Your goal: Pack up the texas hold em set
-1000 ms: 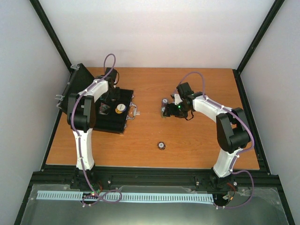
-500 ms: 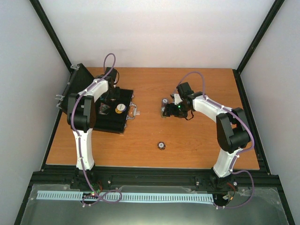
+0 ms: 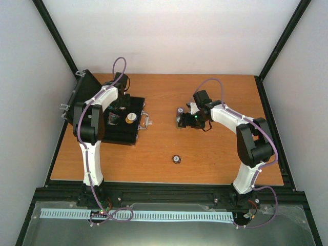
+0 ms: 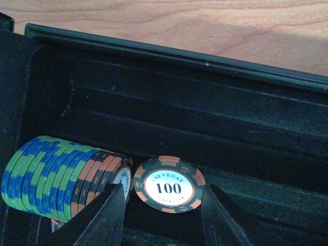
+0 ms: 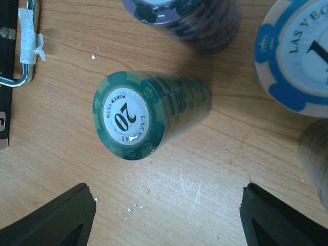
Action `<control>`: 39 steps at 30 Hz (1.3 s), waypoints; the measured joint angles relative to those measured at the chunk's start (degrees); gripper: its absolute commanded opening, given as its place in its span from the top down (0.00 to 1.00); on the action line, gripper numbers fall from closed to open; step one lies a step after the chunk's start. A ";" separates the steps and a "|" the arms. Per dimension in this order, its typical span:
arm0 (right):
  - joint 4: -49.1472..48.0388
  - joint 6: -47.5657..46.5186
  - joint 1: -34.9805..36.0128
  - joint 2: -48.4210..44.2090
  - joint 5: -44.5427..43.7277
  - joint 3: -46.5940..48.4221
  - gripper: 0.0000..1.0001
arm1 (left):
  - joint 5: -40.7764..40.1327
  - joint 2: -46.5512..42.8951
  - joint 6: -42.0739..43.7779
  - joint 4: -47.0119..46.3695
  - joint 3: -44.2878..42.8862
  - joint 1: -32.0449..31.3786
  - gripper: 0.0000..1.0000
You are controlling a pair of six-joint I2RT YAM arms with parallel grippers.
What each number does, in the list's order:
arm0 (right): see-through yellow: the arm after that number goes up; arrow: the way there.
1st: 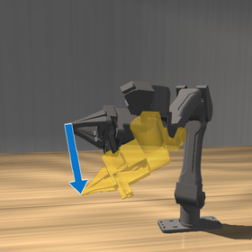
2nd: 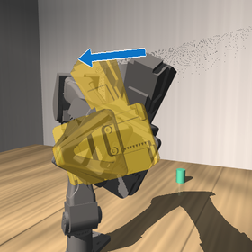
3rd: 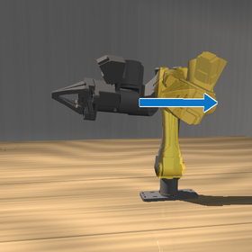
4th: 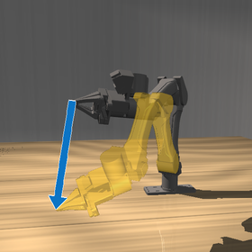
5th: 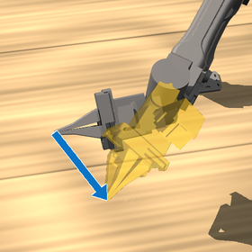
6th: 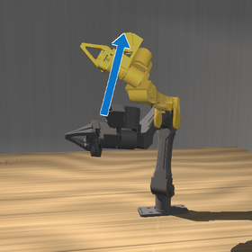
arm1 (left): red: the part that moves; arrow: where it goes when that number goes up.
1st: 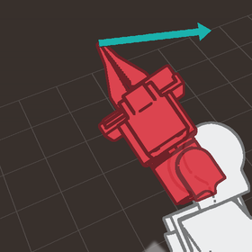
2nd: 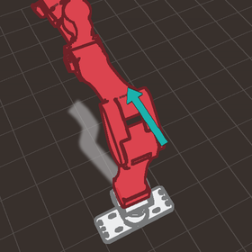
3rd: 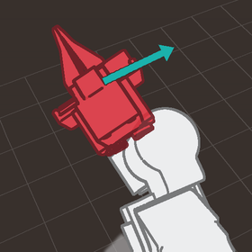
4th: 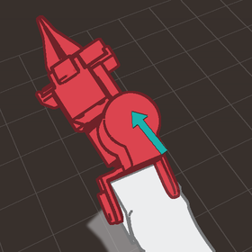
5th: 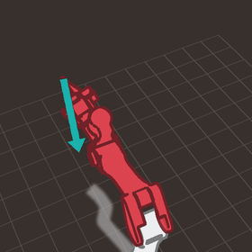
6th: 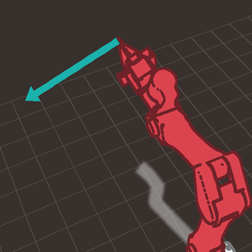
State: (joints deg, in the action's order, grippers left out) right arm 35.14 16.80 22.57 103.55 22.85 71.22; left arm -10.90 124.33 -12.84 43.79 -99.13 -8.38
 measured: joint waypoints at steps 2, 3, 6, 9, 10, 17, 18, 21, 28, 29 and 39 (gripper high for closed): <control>0.00 0.00 0.00 0.00 0.00 0.00 0.21 | -0.35 0.00 0.00 0.02 0.00 0.00 0.56; 0.00 0.00 0.00 0.00 0.00 0.00 0.21 | -0.46 0.00 0.00 0.04 0.00 0.00 0.54; 0.00 0.00 0.00 0.00 0.00 0.00 0.21 | -0.68 0.00 0.00 0.07 0.00 -0.02 0.45; 0.00 0.00 0.00 0.00 0.00 0.00 0.21 | -0.70 -0.07 0.00 0.17 0.00 -0.15 0.32; 0.00 -0.02 0.00 0.00 0.02 0.00 0.21 | -0.74 -0.20 -0.11 0.26 0.00 -0.22 0.31; 0.00 -0.04 0.00 0.00 0.09 0.00 0.21 | -1.55 -2.60 0.35 0.72 0.00 -0.59 0.27; -0.02 -0.04 0.00 0.00 0.09 0.00 0.21 | -1.73 -2.80 0.35 0.74 0.00 -0.70 0.27; 0.00 -0.07 0.00 0.00 0.09 0.00 0.21 | -2.12 -2.93 0.35 0.92 0.00 -0.81 0.27; 0.00 -0.13 0.00 0.00 0.09 0.02 0.21 | -3.06 -2.93 0.44 1.36 0.00 -1.77 0.27; 0.00 -0.17 0.00 0.00 0.09 0.02 0.21 | -3.32 -2.93 0.46 1.36 0.00 -1.77 0.27; 0.02 -0.31 0.00 0.00 0.09 0.04 0.21 | -7.17 -2.58 1.18 2.64 -0.17 -1.95 0.27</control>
State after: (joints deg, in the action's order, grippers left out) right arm 35.16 16.49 22.57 103.55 22.94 71.26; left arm -18.06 121.75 -11.66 46.44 -99.31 -10.33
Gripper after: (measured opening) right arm 0.789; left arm 0.733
